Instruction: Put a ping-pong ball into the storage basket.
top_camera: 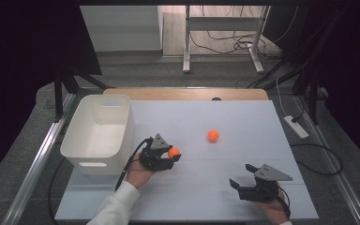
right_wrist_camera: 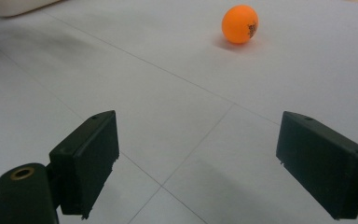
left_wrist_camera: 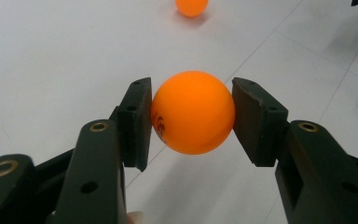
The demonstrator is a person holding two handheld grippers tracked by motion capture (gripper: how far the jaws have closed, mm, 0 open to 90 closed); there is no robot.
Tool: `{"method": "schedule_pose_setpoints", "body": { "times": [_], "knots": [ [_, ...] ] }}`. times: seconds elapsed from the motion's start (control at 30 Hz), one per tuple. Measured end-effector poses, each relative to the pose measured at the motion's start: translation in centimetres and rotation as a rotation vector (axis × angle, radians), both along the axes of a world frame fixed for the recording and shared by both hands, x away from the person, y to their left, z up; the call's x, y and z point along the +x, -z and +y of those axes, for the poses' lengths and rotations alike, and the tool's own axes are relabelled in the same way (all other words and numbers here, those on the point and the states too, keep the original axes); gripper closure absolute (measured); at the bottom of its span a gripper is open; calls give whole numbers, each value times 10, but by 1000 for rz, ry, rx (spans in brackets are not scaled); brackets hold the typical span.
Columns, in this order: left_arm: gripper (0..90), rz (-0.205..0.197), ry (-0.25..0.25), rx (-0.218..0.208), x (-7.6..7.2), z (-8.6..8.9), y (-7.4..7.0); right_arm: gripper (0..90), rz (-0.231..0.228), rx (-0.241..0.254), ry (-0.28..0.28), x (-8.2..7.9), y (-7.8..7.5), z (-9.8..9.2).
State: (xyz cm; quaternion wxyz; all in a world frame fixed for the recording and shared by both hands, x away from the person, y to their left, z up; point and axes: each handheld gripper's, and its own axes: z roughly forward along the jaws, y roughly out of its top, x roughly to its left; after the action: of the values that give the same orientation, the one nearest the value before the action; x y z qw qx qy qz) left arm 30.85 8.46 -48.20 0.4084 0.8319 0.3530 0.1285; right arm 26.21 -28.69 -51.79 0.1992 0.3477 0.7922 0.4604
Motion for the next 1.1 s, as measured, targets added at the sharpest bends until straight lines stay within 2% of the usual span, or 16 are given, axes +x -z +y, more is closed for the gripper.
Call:
{"method": "schedule_pose_setpoints", "body": {
  "times": [0.1, 0.37, 0.53, 0.77, 1.1],
  "knots": [
    [508, -19, 13, -37, -3, 3, -4, 127, -1, 1, 2, 0, 0, 0],
    [508, -27, 0, -79, -5, 9, -10, 128, -2, 0, 2, 0, 0, 0],
    [508, -43, -2, -73, -8, 12, -14, 128, -3, -1, 3, 0, 0, 0],
    [507, -58, -13, -109, -12, 15, -19, 128, -2, -3, 4, 0, 0, 0],
    [508, -99, -6, -144, -13, 16, -39, 130, -6, -4, 5, 0, 0, -1]
  ]
}}
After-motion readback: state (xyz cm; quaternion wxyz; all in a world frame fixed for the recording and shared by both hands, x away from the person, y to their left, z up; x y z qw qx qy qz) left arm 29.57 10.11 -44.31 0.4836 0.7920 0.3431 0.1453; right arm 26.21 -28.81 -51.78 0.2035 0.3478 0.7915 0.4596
